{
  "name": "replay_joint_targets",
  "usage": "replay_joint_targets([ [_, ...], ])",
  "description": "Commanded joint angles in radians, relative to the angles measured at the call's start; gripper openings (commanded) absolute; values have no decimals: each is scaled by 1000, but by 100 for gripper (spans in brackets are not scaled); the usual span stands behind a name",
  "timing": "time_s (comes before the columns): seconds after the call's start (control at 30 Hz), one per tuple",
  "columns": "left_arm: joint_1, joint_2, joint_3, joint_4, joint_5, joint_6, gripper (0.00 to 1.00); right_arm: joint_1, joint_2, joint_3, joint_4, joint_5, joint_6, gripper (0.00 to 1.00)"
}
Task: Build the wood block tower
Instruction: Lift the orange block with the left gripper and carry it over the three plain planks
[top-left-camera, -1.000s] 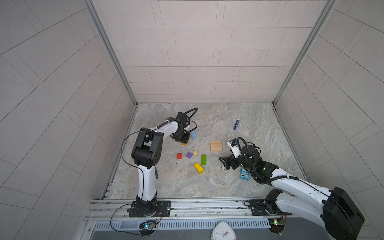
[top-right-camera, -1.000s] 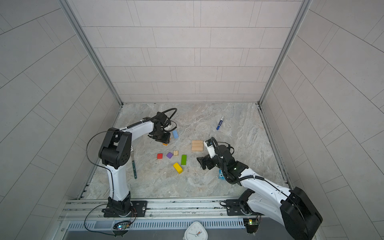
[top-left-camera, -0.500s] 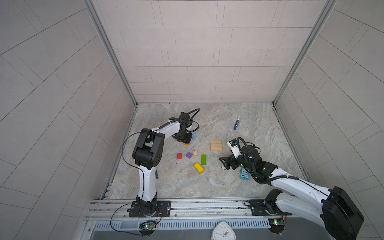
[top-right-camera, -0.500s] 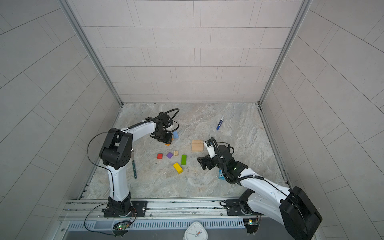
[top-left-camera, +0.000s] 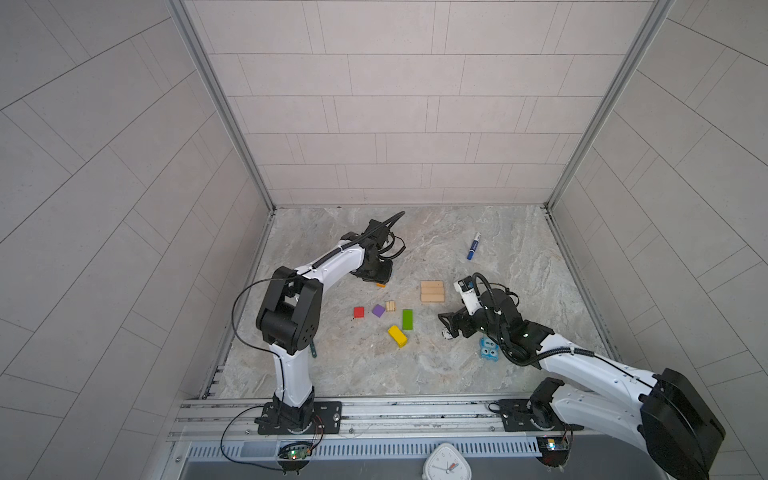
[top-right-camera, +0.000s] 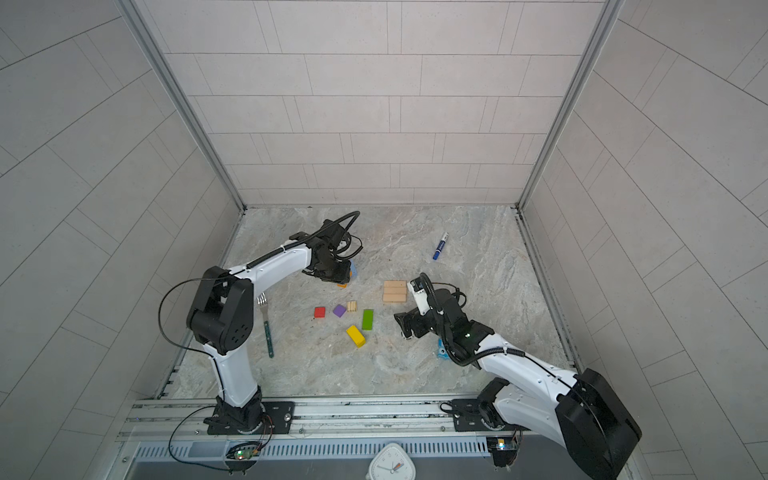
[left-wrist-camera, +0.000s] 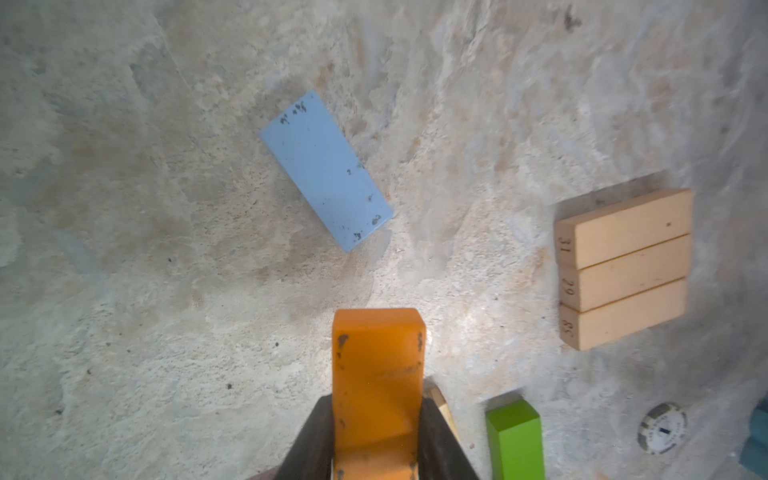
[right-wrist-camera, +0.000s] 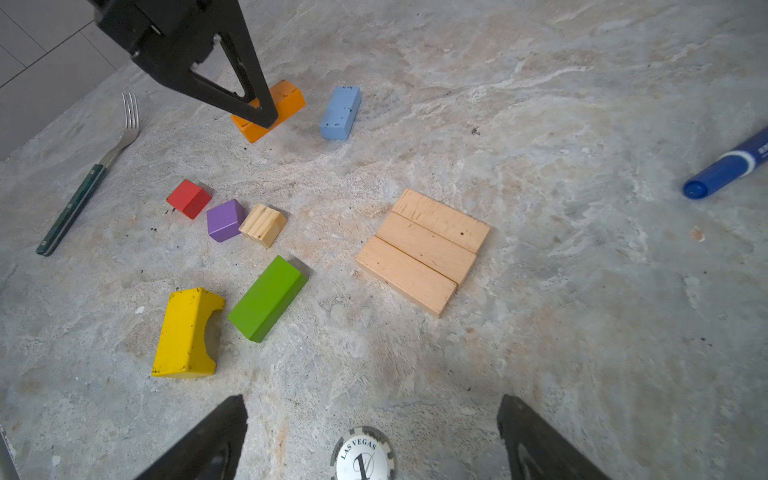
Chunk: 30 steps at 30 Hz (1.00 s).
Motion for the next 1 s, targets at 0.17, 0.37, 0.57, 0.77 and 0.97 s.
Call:
replay_joint_targets([
  [0.17, -76, -76, -16, 75, 36, -212, 32, 4, -23, 3, -17, 67, 23, 96],
  [0.37, -152, -77, -50, 194, 70, -333, 32, 4, -29, -2, -24, 102, 32, 96],
  [0.57, -180, -98, -129, 378, 93, -440, 32, 4, -64, -23, -29, 160, 53, 95],
  [0.77, -215, -78, -161, 461, 50, -523, 31, 2, -129, -59, -27, 182, 61, 96],
  [0.97, -239, -36, -158, 486, 24, -566, 32, 4, -153, -74, -15, 156, 50, 98],
])
